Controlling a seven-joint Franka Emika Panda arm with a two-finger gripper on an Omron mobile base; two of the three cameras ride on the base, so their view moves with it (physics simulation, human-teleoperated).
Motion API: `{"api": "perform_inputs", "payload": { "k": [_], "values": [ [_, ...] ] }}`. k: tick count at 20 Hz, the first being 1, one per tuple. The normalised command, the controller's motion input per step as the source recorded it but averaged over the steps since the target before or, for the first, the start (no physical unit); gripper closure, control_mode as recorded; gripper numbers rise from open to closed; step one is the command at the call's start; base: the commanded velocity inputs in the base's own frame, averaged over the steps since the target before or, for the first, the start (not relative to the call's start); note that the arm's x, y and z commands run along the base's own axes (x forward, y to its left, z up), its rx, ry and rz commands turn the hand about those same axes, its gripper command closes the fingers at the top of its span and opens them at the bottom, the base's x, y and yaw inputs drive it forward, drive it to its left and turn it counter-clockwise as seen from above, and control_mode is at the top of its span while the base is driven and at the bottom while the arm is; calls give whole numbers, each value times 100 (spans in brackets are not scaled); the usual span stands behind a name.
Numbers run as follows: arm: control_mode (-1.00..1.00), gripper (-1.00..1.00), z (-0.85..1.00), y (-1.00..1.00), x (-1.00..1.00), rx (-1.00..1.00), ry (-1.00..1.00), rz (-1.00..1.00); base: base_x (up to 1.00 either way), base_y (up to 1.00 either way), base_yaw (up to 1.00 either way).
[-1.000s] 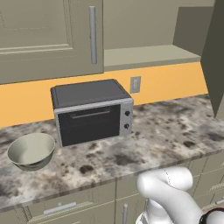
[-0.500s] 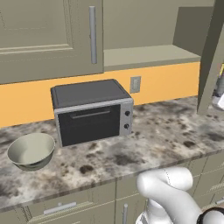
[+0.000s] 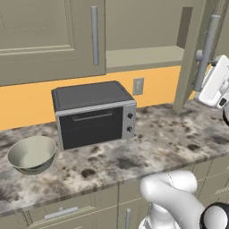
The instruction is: Open the cabinet and move the ladle to the pot. Then close the cabinet.
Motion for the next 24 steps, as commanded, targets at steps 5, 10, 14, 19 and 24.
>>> {"api": "perform_inputs", "payload": {
  "k": [5,10,14,19,24],
  "values": [
    [-100,-100,0,31,79,0,0,5,0,0,0],
    [-100,-100,0,34,76,0,0,3,0,0,0],
    [-100,-100,0,42,78,0,0,0,0,0,0],
    [-100,-100,0,40,74,0,0,0,0,0,0],
    [-100,-100,0,48,63,0,0,0,0,0,0]
  ]
}}
